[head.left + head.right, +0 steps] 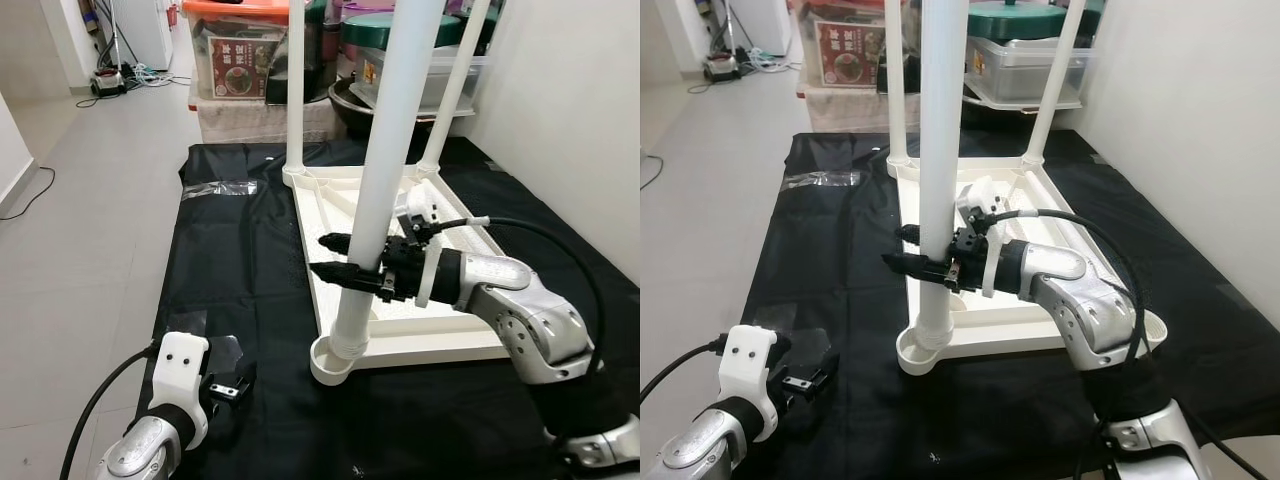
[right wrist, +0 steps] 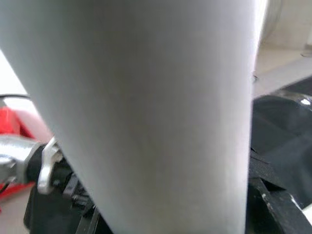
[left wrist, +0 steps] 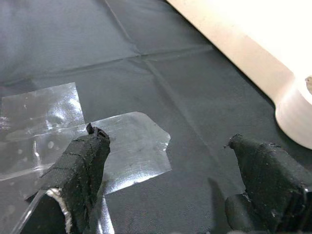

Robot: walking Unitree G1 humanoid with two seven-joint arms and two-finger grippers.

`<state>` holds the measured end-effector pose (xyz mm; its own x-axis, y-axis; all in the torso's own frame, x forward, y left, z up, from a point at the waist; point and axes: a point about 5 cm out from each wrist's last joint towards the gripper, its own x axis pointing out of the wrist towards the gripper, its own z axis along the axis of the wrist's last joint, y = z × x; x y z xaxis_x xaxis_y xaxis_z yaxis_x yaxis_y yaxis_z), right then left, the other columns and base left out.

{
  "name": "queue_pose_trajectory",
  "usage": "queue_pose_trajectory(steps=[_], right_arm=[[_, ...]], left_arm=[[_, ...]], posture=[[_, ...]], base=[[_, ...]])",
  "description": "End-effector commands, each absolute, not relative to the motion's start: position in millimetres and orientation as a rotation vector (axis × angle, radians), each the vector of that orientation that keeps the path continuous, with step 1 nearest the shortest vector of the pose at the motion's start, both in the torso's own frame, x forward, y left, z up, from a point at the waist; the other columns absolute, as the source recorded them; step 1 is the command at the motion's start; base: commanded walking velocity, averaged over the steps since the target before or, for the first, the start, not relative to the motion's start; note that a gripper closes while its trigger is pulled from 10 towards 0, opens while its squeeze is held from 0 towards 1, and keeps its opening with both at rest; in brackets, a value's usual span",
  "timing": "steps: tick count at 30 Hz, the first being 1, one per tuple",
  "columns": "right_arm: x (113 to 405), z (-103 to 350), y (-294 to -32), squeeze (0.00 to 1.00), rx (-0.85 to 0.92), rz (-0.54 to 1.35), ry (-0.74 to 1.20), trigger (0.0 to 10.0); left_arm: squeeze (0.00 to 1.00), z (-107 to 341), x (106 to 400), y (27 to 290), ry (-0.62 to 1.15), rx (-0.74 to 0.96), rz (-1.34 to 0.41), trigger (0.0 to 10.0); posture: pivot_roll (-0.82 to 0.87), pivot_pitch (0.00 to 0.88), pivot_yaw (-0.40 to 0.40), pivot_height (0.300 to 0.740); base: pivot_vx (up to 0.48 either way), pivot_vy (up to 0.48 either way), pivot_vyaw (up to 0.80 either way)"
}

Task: Building children table

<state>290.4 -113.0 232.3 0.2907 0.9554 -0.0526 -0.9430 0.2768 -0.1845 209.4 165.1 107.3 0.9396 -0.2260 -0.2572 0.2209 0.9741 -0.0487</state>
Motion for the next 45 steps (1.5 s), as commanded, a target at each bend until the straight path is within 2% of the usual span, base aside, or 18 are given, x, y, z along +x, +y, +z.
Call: queue_pose_trajectory(steps=[1,7,18,24,27,41,45], right_arm=[[288,223,-111,0.00,-0.223,1.289,-0.034,10.0],[277,211,-97,0.00,-0.211,1.332,-0.037,10.0],[268,200,-92,0.00,-0.185,1.377,0.002,10.0],[275,185,-94,0.00,0.027,1.291,0.095,10.0],[277,182,-94,0.00,0.056,1.285,0.109,10.0],[266,181,-80,0.00,0.005,1.341,0.056,10.0],[268,171,-83,0.00,-0.010,1.300,0.121,10.0]], left_arm=[[0.00,103,210,165,0.282,-0.011,-0.228,10.0],[0.00,103,209,164,0.280,-0.019,-0.218,10.0],[0.00,99,206,169,0.293,-0.020,-0.197,10.0],[0.00,99,206,169,0.295,-0.043,-0.182,10.0],[0.00,98,206,173,0.299,-0.041,-0.165,10.0],[0.00,97,203,174,0.298,-0.049,-0.137,10.0],[0.00,96,203,174,0.301,-0.049,-0.133,10.0]], posture=[[0.09,0.000,-0.071,0.740],[0.10,0.000,-0.082,0.740],[0.11,0.000,-0.088,0.740],[0.11,0.000,-0.091,0.740],[0.11,0.000,-0.092,0.740],[0.12,0.000,-0.107,0.740],[0.12,0.000,-0.105,0.740]], base=[[0.000,0.000,0.00],[0.000,0.000,0.00],[0.000,0.000,0.00],[0.000,0.000,0.00],[0.000,0.000,0.00],[0.000,0.000,0.00],[0.000,0.000,0.00]])
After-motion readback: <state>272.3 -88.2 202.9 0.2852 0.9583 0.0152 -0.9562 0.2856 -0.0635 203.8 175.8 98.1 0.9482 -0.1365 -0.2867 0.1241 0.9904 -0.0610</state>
